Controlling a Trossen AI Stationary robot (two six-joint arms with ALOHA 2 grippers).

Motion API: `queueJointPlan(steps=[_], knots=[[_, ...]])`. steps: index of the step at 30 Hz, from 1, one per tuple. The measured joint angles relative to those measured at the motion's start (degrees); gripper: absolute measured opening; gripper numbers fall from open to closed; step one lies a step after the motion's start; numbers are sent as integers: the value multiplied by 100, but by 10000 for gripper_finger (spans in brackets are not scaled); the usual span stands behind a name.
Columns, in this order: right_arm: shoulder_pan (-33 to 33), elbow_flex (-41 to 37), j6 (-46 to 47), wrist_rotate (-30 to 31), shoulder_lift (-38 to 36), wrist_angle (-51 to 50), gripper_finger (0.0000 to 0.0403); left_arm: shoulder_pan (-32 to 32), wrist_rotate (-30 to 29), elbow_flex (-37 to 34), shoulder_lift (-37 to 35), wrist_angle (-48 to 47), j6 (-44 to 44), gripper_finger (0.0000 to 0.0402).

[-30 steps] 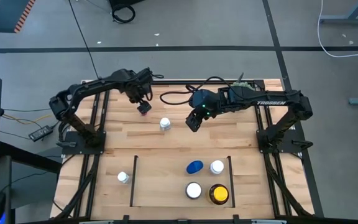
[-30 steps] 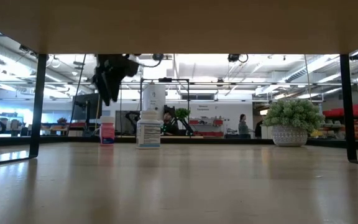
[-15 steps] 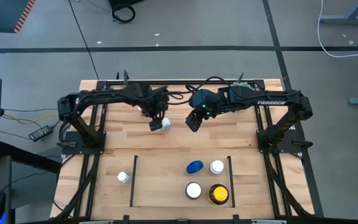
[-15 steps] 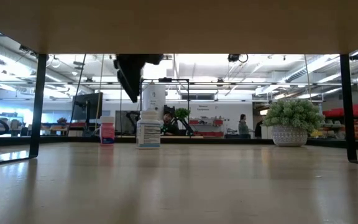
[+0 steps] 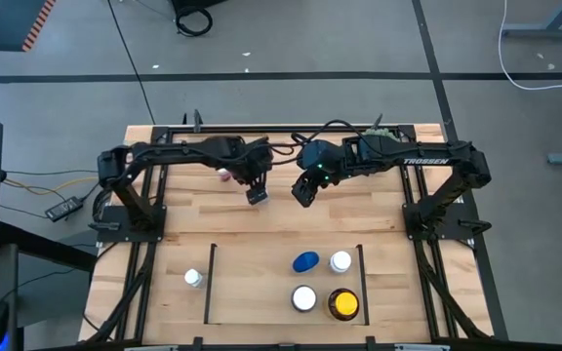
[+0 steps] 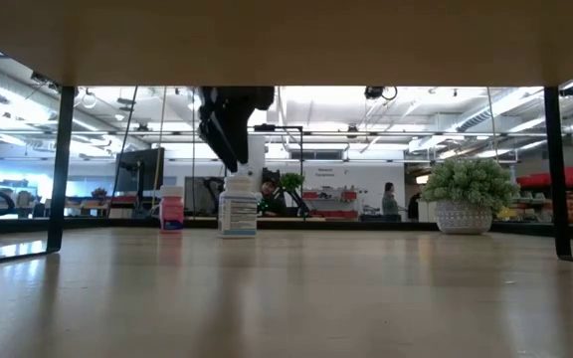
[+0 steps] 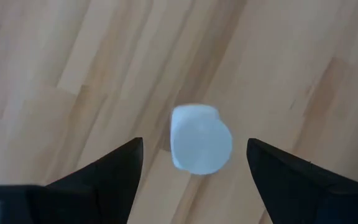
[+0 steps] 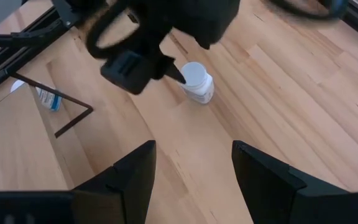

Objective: Pick and place medicine bottles onto shelf by color
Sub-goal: Put the top white and blue medicine bottle on the shelf

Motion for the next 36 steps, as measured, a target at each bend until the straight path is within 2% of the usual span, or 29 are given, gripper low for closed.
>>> queueJointPlan(steps=[7,17,20,29,36], knots=[[0,-1,-66,-17,0,-51,218,-106,-157,-4,422,13,-26,291],[0,-2,-128,-17,0,-59,218,-132,-261,-4,518,88,48,288],[0,-2,-154,-17,0,-59,218,-132,-261,-4,518,83,50,272],[0,-2,-233,-16,0,-59,218,-132,-261,-4,515,81,32,180],[0,-2,-258,-16,0,-135,218,-132,-139,45,481,-107,-32,183]])
